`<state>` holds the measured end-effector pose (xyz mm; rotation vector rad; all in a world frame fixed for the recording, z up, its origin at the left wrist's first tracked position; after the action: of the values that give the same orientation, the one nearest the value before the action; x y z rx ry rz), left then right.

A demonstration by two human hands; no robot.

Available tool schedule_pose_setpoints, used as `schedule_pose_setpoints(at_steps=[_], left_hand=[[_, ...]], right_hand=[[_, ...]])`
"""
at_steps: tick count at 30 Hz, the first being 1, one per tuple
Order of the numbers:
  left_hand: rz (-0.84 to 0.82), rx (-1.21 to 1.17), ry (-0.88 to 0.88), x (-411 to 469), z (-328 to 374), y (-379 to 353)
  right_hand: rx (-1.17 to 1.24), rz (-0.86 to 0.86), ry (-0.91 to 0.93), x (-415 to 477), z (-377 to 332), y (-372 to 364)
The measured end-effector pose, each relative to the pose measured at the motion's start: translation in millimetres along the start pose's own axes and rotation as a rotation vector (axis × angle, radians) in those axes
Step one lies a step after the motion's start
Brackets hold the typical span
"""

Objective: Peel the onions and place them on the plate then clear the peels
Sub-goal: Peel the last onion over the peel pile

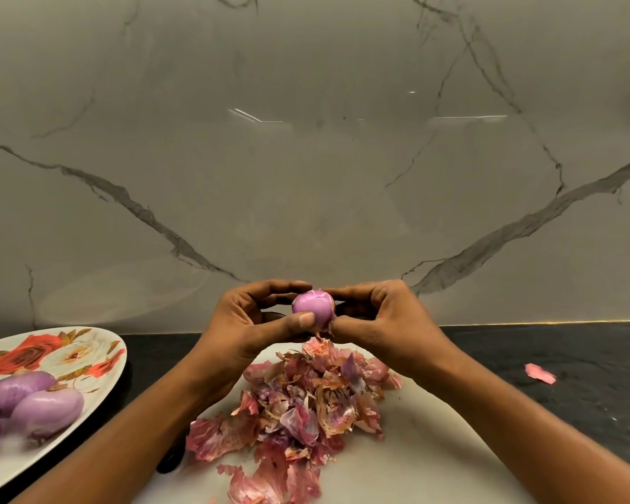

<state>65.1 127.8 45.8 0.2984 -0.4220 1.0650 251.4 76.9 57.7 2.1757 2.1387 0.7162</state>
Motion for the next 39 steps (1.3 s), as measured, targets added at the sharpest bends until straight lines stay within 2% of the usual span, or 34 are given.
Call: schedule_pose_setpoints(at_steps=[6,9,13,21,28,34,39], left_hand=[[-0.003,0.096,-0.069,-1.3,1.3,-0.8],[-0.007,0.042,-0.072,-1.4,2.8,-0.7],[-0.031,-0.051,-0.061,-2.3,4.9,-3.7],[0.008,-0.136,0.008,-1.4,6.8,2.4],[-0.002,-0.220,0.023,-2.5,7.7,1.3],[-0.017,-0.225,0.037,-2.7,8.9,1.4],[-0.045,-0.144,0.034,-3.2,4.5,-4.1]], right_hand=[[-0.194,0.076,0.156,-7.6,-8.5,-5.7],[-0.254,0.118,0.212,-8.1,-10.2,-2.9],[-0.217,0.146,0.206,-4.3,-7.0,3.8],[-0.010,-0.012,0.164,-1.5,-8.5,-0.2],[0.090,-0.023,0.136,1.8,-5.4,3.7],[0.031,-0.022,0.162,-0.7,-7.7,1.4],[-0.147,0.087,0.207,-6.4,-11.0,0.2]])
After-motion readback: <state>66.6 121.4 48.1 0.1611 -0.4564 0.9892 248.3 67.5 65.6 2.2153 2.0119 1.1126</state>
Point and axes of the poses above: each hand's wrist, its own x-axis towards the middle knuckle, its own y-axis out of the back of the hand, z = x × y, the point moved 6 cm from there along x, towards the middle knuckle, and after that the axes turned 6 degrees about -y, right-handed, at the moved point
